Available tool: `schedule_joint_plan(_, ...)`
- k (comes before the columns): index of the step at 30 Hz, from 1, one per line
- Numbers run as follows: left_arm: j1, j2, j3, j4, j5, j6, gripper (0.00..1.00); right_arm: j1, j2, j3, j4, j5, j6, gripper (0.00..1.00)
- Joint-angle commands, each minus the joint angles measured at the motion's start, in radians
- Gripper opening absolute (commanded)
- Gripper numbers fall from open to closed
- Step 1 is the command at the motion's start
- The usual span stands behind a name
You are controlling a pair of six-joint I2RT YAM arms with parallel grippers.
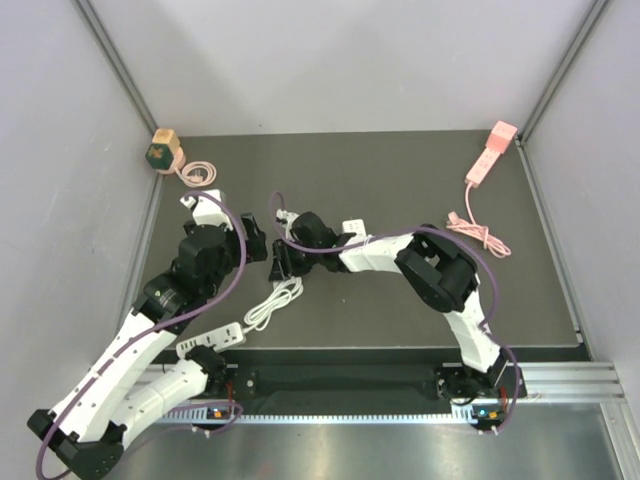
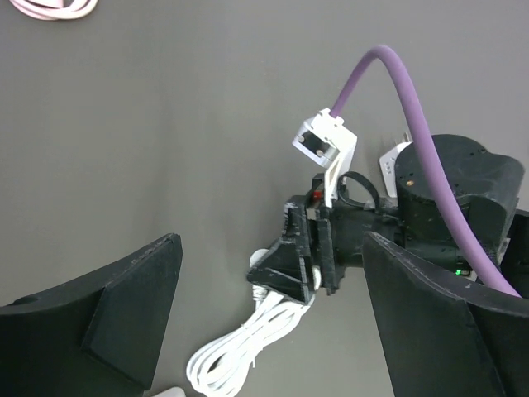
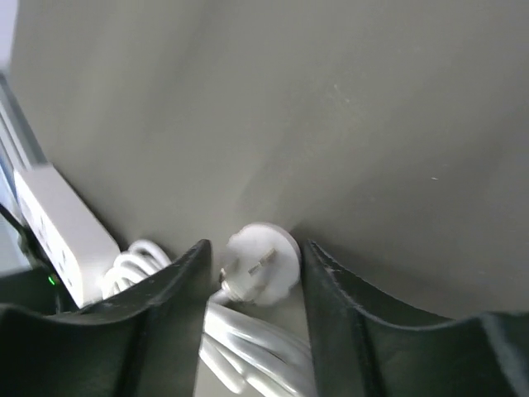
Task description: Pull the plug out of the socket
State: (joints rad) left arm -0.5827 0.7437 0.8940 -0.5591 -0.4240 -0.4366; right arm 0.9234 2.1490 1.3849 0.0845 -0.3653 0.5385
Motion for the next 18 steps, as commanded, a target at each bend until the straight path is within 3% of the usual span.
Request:
schedule_joint_plan(1, 0.004, -0.030, 0.026, -0.024, 0.033, 0.010, 0.94, 0.031, -0.004, 0.008, 0.037, 0.115, 0.123, 0.50)
schedule_joint_plan(9, 0.003, -0.064, 0.045, -0.085, 0.065, -0.008, 0.93, 0.032, -0.135, 0.029, -0.074, 0.219, -0.049, 0.81)
schedule_joint_plan(13, 0.004, -0.076, 0.082, -0.101, 0.106, -0.050, 0.93, 0.037, -0.237, 0.003, -0.140, 0.206, -0.127, 0.85)
schedule_joint_plan(18, 0.004, -0.078, 0.166, -0.168, 0.136, -0.074, 0.92, 0.109, -0.348, -0.157, -0.097, 0.235, -0.107, 0.83)
